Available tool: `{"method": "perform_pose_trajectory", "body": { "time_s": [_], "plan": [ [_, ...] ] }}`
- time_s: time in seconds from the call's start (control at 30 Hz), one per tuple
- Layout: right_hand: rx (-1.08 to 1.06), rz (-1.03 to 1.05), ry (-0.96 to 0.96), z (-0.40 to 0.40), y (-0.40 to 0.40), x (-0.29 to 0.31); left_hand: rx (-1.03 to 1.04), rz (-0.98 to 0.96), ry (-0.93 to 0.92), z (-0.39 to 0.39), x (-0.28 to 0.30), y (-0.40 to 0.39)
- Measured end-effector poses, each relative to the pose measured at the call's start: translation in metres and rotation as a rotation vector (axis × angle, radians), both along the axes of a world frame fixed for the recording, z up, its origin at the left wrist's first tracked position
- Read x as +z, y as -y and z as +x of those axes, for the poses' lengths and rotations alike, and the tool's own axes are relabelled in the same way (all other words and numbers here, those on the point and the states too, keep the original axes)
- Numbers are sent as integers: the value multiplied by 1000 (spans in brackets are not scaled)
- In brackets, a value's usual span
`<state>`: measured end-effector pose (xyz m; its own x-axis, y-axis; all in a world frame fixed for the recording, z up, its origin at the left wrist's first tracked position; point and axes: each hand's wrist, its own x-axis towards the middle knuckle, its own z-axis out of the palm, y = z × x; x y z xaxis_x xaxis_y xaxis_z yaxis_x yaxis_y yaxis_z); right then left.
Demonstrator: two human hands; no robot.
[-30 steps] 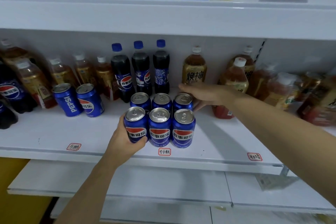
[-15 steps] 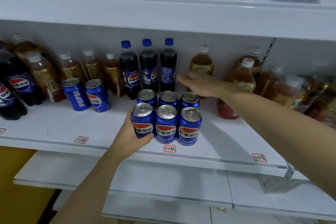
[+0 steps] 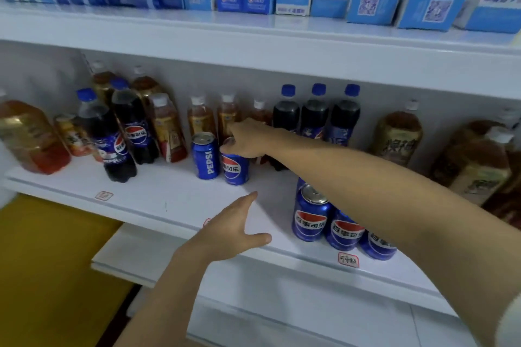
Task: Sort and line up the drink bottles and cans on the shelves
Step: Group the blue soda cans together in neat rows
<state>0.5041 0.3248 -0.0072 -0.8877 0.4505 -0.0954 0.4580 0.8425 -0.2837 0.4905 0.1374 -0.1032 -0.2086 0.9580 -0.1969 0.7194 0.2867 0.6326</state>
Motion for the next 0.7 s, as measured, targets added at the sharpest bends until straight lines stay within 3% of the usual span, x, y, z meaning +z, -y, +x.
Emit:
{"method": "perform_pose_trajectory", "body": {
  "time_s": [0.17, 0.33, 0.53, 0.7],
  "plan": [
    [-104, -29, 27, -14, -2, -11, 109, 176, 131, -41, 3, 9],
    [-81, -132, -170, 34, 0, 36, 309, 591, 49, -61, 28, -6],
    [-201, -498, -426, 139, 16, 96, 57, 640, 198, -14, 66, -57],
    [-381, -344, -505, 222, 32, 108, -66, 692, 294, 67, 79, -84]
  ]
}}
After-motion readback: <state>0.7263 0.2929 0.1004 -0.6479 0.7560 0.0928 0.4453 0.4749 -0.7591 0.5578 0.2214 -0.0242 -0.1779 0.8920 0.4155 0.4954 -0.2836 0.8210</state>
